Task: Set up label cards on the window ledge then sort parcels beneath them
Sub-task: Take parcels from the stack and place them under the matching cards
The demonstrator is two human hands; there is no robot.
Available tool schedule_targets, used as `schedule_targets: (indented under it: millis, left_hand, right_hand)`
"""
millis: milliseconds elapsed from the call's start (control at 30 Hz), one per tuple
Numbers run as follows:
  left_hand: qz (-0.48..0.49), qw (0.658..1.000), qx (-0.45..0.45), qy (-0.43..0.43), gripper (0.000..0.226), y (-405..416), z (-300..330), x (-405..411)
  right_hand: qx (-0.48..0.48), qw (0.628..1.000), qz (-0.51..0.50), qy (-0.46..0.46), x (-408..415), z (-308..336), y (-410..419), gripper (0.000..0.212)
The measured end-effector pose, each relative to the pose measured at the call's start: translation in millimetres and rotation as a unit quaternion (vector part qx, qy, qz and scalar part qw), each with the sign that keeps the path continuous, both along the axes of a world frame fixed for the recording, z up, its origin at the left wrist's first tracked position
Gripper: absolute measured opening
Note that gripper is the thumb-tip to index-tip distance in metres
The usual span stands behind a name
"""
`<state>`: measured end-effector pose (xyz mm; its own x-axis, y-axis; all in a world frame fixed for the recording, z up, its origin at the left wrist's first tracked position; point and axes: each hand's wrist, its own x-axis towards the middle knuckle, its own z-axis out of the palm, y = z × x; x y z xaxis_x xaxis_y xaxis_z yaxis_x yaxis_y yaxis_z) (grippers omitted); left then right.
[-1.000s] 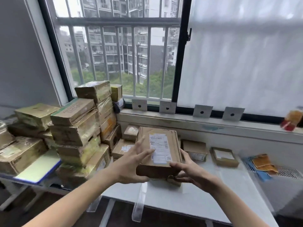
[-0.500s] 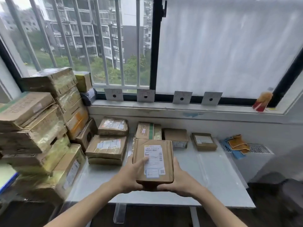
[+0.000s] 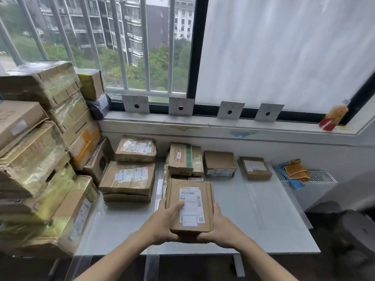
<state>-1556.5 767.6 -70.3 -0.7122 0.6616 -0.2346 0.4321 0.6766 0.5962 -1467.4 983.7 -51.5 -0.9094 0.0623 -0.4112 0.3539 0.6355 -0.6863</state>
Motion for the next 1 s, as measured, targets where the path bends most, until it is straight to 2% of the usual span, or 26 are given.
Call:
schedule_targets:
  millis: [100,367,600,767,1000]
  left_hand:
    - [-0.002,1.000,-0.010,-0.003,0.107,3.4,-15.9,-6.2]
    - [0.018,1.000,-0.004,-0.016,0.106,16.4,-42.2,-32.1]
    - [0.063,0.998,-0.001,-0.030,0.102,42.1,-51.6,-93.0]
    - [0.084,0.996,-0.019,-0.031,0.100,51.7,-74.5,-105.8]
    - [0.080,0.997,0.011,-0.019,0.098,46.5,-90.7,-108.8]
  right_hand:
    - [-0.007,1.000,-0.016,-0.019,-5.6,-15.9,2.8,0.128]
    - [-0.010,0.999,-0.016,-0.032,-43.0,-44.0,17.8,0.134]
    - [-0.012,0.999,-0.024,-0.026,-109.9,-57.9,39.7,0.122]
    - [0.034,0.998,-0.007,-0.056,-129.3,-80.6,43.2,0.135]
    - [0.075,0.995,0.019,-0.064,-132.8,-95.5,39.4,0.131]
